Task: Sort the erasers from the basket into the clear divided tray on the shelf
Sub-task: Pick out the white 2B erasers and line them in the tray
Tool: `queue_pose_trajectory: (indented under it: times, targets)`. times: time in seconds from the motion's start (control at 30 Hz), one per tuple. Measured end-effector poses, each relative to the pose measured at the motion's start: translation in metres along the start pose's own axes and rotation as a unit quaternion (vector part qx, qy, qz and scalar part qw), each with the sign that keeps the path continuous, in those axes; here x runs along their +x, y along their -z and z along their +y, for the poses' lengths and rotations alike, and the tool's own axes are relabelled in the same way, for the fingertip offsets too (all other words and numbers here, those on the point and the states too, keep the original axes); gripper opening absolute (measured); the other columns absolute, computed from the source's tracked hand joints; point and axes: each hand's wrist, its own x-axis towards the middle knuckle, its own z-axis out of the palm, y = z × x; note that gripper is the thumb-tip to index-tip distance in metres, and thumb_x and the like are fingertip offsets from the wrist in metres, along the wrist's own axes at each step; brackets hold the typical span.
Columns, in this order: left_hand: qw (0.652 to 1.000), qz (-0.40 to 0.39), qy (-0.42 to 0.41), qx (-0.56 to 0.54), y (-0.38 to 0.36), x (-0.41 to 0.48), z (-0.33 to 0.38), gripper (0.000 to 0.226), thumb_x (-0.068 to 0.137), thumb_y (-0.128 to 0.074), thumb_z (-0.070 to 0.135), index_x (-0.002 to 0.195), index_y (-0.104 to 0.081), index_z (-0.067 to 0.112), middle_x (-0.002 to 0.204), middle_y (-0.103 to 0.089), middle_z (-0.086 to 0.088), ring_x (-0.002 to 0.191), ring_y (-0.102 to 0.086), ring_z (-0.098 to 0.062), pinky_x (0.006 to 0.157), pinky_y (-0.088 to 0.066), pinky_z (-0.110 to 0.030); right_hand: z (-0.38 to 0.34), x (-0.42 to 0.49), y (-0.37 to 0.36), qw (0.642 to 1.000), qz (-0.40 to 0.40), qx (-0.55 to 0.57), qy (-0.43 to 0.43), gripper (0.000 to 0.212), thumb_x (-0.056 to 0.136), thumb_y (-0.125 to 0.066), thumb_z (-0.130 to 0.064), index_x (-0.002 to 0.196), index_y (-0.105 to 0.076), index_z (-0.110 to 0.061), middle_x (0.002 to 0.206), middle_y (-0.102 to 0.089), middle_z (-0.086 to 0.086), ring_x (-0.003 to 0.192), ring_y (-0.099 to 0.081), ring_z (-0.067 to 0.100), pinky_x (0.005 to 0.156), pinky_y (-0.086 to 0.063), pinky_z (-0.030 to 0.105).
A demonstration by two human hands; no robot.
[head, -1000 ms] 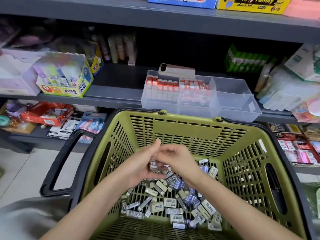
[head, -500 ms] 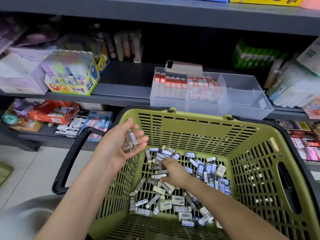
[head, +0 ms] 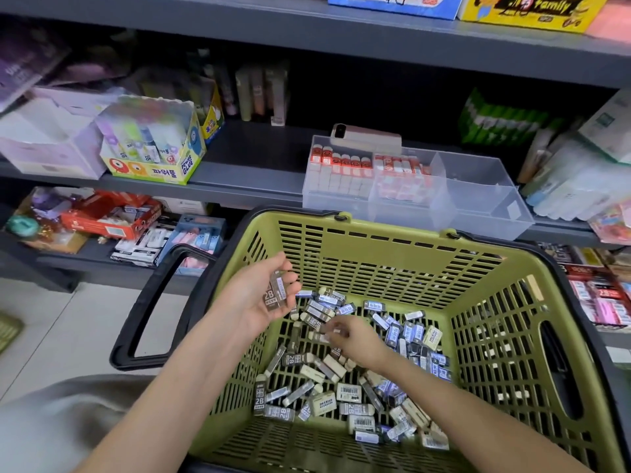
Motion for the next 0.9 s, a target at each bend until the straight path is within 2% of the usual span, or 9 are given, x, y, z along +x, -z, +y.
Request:
queue_pose_trajectory:
  times: [0.07, 0.17, 0.37, 0.47, 0.57, 0.6, 0.67, 0.73, 0.9]
  targets:
    - [1.0, 0.01, 0.002, 0.002, 0.001, 0.002, -0.005, 0.02, 0.09, -0.06, 0.026, 0.093, -0.06, 0.007, 0.069, -0.064, -0.006, 0.055, -0.059, -0.014, 0.048, -0.05, -0.025, -0.018, -0.011, 0.016, 0.986, 0.041, 0.161, -0.026, 0.013, 0.092, -0.056, -0.014, 0.104, -0.062, -0.011, 0.077, -0.066, 0.003, 0.054, -0.049, 0.011, 0.048, -0.041, 0.021]
    - [1.0, -0.007, 0.016, -0.009, -0.003, 0.005, -0.015, 0.034, 0.081, -0.068, 0.032, 0.102, -0.058, 0.006, 0.074, -0.057, -0.005, 0.06, -0.054, -0.014, 0.053, -0.049, -0.025, -0.052, -0.028, 0.04, 0.935, 0.085, 0.342, 0.026, 0.017, 0.089, -0.06, -0.012, 0.106, -0.062, -0.008, 0.081, -0.07, 0.007, 0.061, -0.056, 0.012, 0.056, -0.049, 0.02]
    - [0.985, -0.166, 0.051, -0.022, -0.019, 0.003, -0.033, 0.052, 0.067, -0.074, 0.048, 0.102, -0.064, 0.01, 0.086, -0.07, -0.007, 0.071, -0.063, -0.016, 0.071, -0.05, -0.03, -0.101, -0.054, 0.037, 0.956, 0.119, 0.23, 0.14, 0.022, 0.078, -0.073, -0.01, 0.094, -0.059, -0.007, 0.086, -0.065, 0.006, 0.071, -0.062, 0.01, 0.069, -0.056, 0.026]
    - [0.989, -0.105, 0.073, -0.073, -0.019, 0.005, -0.035, 0.044, 0.071, -0.074, 0.034, 0.101, -0.059, 0.006, 0.09, -0.071, -0.015, 0.072, -0.069, -0.023, 0.059, -0.054, -0.033, -0.095, -0.057, 0.047, 0.96, 0.034, 0.239, 0.138, 0.021, 0.081, -0.07, -0.011, 0.1, -0.065, -0.003, 0.097, -0.067, 0.017, 0.086, -0.064, 0.023, 0.082, -0.056, 0.034]
    - [0.983, -0.039, 0.105, -0.144, -0.016, 0.006, -0.034, 0.036, 0.069, -0.076, 0.017, 0.095, -0.056, 0.003, 0.087, -0.06, -0.017, 0.069, -0.062, -0.023, 0.049, -0.053, -0.027, -0.07, -0.047, 0.062, 0.955, 0.021, 0.282, 0.087, 0.014, 0.088, -0.061, -0.018, 0.09, -0.07, -0.008, 0.084, -0.07, 0.008, 0.077, -0.064, 0.023, 0.076, -0.056, 0.032]
    - [0.98, -0.032, 0.111, -0.16, -0.015, 0.006, -0.034, 0.033, 0.064, -0.076, 0.013, 0.089, -0.057, 0.002, 0.081, -0.06, -0.015, 0.065, -0.061, -0.021, 0.048, -0.053, -0.027, -0.059, -0.04, 0.062, 0.967, 0.051, 0.247, 0.045, 0.013, 0.09, -0.059, -0.018, 0.086, -0.069, -0.011, 0.078, -0.07, 0.003, 0.072, -0.064, 0.02, 0.071, -0.057, 0.033]
    - [0.976, -0.045, 0.123, -0.175, -0.014, 0.005, -0.033, 0.032, 0.06, -0.079, 0.012, 0.084, -0.062, 0.0, 0.068, -0.063, -0.011, 0.054, -0.061, -0.017, 0.046, -0.054, -0.025, -0.029, -0.024, 0.054, 0.995, 0.076, 0.036, -0.052, 0.015, 0.092, -0.058, -0.024, 0.09, -0.065, -0.011, 0.078, -0.068, 0.0, 0.065, -0.063, 0.02, 0.066, -0.056, 0.038]
    - [0.975, -0.075, 0.121, -0.172, -0.014, 0.004, -0.03, 0.033, 0.06, -0.082, 0.017, 0.084, -0.066, 0.001, 0.065, -0.066, -0.009, 0.049, -0.062, -0.016, 0.047, -0.055, -0.026, 0.0, -0.014, 0.036, 0.981, 0.038, -0.135, -0.131, 0.03, 0.09, -0.06, -0.035, 0.102, -0.059, -0.008, 0.087, -0.069, 0.007, 0.066, -0.064, 0.021, 0.063, -0.056, 0.034]
    - [0.982, -0.13, 0.085, -0.111, -0.012, 0.005, -0.024, 0.029, 0.062, -0.081, 0.015, 0.084, -0.067, 0.004, 0.073, -0.07, -0.011, 0.061, -0.068, -0.021, 0.052, -0.056, -0.028, 0.028, -0.005, 0.002, 0.977, 0.03, -0.172, -0.118, 0.035, 0.083, -0.068, -0.026, 0.11, -0.051, -0.013, 0.081, -0.056, -0.005, 0.058, -0.05, 0.004, 0.041, -0.033, 0.013]
